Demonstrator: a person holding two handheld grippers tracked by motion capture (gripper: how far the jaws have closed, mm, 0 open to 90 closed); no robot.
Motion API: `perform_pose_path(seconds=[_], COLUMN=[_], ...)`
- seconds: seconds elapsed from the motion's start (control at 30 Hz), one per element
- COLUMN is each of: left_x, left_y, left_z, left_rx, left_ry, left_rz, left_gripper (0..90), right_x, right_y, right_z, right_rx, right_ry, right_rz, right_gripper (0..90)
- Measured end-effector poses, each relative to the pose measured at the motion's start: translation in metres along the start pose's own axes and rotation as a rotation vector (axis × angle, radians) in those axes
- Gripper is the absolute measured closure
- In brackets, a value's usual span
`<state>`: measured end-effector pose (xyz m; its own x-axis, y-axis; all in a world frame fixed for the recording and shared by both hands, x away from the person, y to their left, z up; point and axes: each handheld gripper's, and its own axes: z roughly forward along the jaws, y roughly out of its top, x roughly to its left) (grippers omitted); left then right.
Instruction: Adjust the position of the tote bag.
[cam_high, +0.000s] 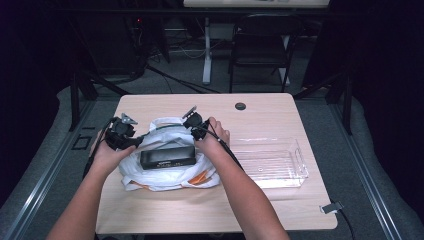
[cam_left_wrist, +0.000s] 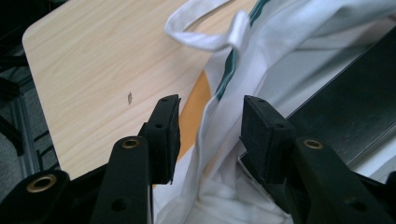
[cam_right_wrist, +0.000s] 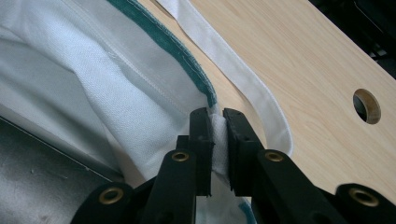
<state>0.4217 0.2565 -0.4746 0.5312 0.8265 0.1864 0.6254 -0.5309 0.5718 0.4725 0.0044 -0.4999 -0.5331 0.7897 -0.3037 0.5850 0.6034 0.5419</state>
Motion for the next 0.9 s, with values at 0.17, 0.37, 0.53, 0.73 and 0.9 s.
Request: perform_pose_path(seconds=[0.17,0.37,0.53,0.73,0.9], left_x=[0.003,0.007,0.007,0.006,0.004], left_y=[-0.006,-0.01,-0.013,-0.012,-0.01], left_z=[0.004,0.013,0.017,0.019,0.022], left_rx=[0.012,0.055,0.063,0.07,0.084], left_ry=[0.002,0.017,0.054,0.068,0.08], left_rz=[-0.002,-0.005,0.006,0.005,-0.004], left_gripper=[56.9,59.1,70.8,83.4,86.9], right_x=[0.0,0.0,-0.001,-0.001,0.0], right_y=[0.0,0.0,0.0,-0.001,-0.001], right_z=[0.0,0.0,0.0,-0.001,-0.001], right_rx=[-0.002,0.0,-0.006,0.004,-0.011], right_ry=[0.002,0.001,0.003,-0.001,-0.001], right_rz=[0.002,0.001,0.003,-0.007,0.0], right_gripper=[82.5,82.5,82.5,82.5,82.5])
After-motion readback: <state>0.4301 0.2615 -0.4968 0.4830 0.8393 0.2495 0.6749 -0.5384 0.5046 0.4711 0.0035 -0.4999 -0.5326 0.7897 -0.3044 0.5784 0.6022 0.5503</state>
